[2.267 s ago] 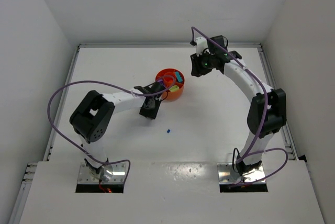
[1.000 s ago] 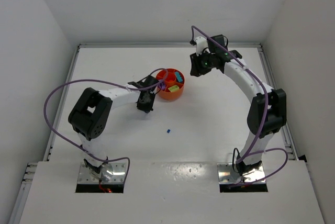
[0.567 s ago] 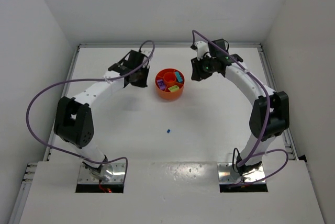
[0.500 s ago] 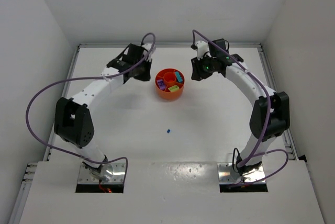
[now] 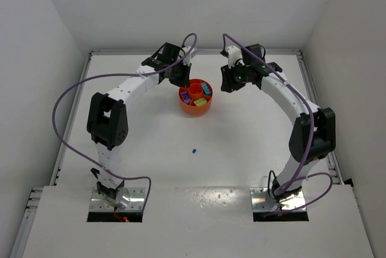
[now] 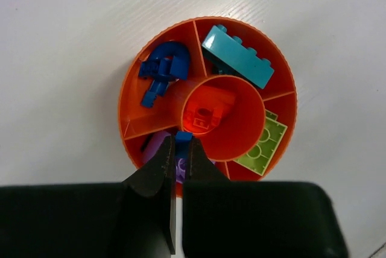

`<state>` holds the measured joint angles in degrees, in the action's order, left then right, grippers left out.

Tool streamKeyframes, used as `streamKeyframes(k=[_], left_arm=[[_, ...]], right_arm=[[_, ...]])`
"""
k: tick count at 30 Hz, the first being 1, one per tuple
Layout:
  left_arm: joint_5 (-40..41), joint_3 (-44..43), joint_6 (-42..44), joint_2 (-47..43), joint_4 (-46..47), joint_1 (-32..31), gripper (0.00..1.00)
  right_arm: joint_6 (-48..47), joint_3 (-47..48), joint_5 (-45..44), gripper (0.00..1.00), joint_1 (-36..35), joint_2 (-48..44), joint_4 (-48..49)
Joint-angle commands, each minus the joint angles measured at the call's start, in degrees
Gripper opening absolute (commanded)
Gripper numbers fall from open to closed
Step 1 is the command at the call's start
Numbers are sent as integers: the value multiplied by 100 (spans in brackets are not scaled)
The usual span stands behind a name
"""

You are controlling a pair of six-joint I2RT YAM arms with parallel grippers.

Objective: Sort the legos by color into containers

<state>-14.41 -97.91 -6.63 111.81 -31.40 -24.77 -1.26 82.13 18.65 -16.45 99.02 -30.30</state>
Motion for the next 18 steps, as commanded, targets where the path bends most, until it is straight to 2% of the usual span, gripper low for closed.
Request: streamKeyframes(k=[1,6,11,18], left_arm=[[-141,-527,66,77,28,-27,1],[-27,-712,66,306,-24,-27,5],[88,-774,66,438,-24,-27,5],[149,-887,66,491,-24,-27,26]], right_arm=[[20,154,112,35,36,-94,148],[20,154,112,35,36,-94,148],[20,154,112,35,36,-94,148],[20,154,112,35,36,-94,148]])
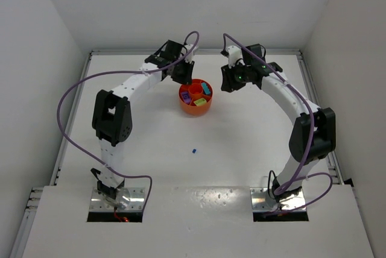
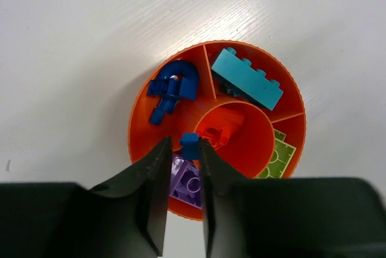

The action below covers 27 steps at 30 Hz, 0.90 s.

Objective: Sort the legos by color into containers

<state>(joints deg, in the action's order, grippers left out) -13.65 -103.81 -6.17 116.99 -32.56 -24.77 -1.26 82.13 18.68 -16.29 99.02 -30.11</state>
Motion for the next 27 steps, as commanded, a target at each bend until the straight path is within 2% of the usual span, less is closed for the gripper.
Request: streamKeyframes(k=[1,4,9,12,13,16,20,23,26,27], left_arm=[[73,-298,20,-27,92,-27,31],[178,-298,20,-27,92,-27,42],[231,-298,20,-27,92,-27,43],[283,-298,-33,-27,92,-27,24],[284,-298,-33,-27,92,-27,14],[345,-298,-33,-27,92,-27,11],[345,-298,-33,26,92,-27,33],[345,-298,-33,26,92,-27,43],[345,-298,-33,26,92,-27,46],[345,-298,-33,26,92,25,41]], right_arm=[[20,154,110,35,21,-94,128],[20,154,110,35,21,-41,128],[20,207,110,35,21,-41,128],[20,207,110,35,21,-41,128],[20,207,110,35,21,-41,128],[20,207,110,35,21,-41,128],[20,207,110,35,21,-41,128],[20,207,110,35,21,12,128],[20,207,110,35,21,64,128],[20,207,110,35,21,65,128]])
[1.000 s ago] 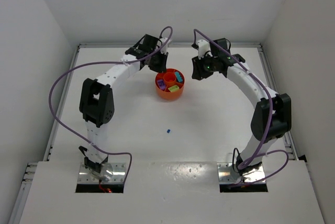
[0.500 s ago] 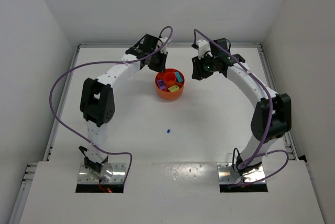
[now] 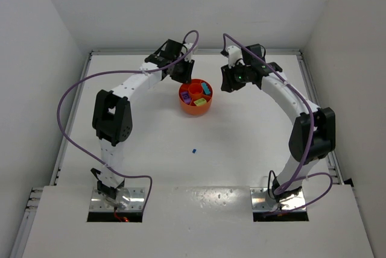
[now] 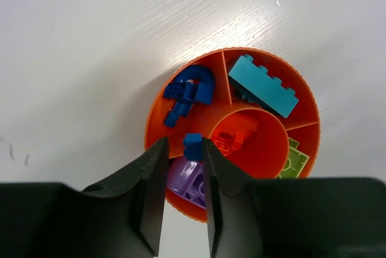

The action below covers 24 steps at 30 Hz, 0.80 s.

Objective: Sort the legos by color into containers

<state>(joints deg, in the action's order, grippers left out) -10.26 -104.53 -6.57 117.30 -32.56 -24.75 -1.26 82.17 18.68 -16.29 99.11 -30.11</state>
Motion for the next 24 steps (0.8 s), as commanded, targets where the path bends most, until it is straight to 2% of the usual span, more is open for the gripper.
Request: streamKeyframes(k=[1,3,5,9,12,15,18,19,21,23,24], left_arm=[[7,-226,6,-5,92,23,32],[59,-226,6,-5,92,23,14],[59,-226,6,47,92,23,12],[112,-226,-46,48,92,23,37],[59,-173,-46,48,92,23,39],[7,-173,-46,48,92,23,17],[7,-173,-46,101,92,23,11],[7,-173,-46,101,92,23,16],[7,-173,-46,101,92,23,34],[68,-173,-108,101,92,23,45],[68,-121,-108,101,92,23,47]], right_arm=[[20,203,110,35,21,56,128],[20,203,110,35,21,56,128],[20,203,110,35,21,56,128],[20,203,110,35,21,56,128],[20,203,110,35,21,56,128],[20,203,163,35,21,108,128],[20,203,163,35,21,109,128],[20,203,163,35,21,109,128],[20,203,163,35,21,109,128],[20,150,163,35,21,109,128],[20,150,163,35,21,109,128]])
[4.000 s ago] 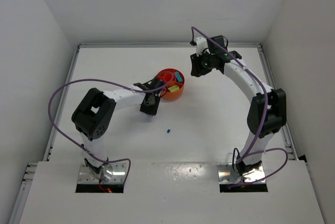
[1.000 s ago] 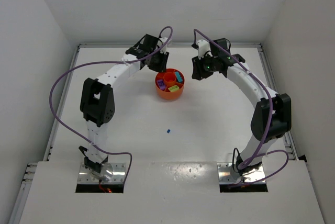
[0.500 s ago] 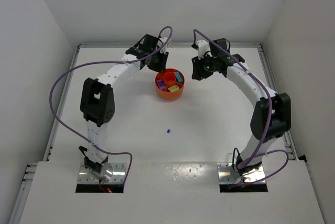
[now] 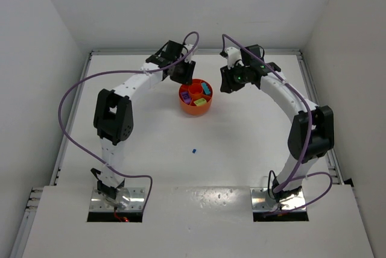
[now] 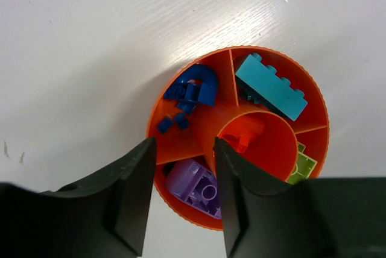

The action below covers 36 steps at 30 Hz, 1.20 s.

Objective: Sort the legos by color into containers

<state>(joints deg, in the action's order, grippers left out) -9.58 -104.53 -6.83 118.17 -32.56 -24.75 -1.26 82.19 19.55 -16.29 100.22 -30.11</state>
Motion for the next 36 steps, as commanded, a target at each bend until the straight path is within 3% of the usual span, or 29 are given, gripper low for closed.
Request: streamKeyframes(k=[1,7,11,18,22,24,27,32,36], left_arm=[[0,-120,-82,13,92,23,50],[-52,-67,-82,-101,92,23,48],[-456,397,304,-715,92,23,46],[-870,2294,1165,-2446,-618,-354,34],[-118,3874,1158,-3193,-796,-1388,27],[70,4176,1009,-3440,-604,-1654,27],[403,4414,754,-3696,-401,-2015,33],[1492,4590,-204,-3354,-129,-2779,37],[1810,4433,-626,-2880,-75,-3316,40]], right_arm=[[20,148,75,35,21,-3,128],[20,148,75,35,21,-64,128],[20,17,75,35,21,-248,128],[-33,-572,-101,35,21,-749,294],[-33,-722,-162,35,21,-873,400],[-33,-775,-162,35,21,-935,400],[-33,-775,-223,35,21,-987,400],[-33,-670,-224,35,21,-987,348],[-33,-669,-347,35,21,-1048,348]])
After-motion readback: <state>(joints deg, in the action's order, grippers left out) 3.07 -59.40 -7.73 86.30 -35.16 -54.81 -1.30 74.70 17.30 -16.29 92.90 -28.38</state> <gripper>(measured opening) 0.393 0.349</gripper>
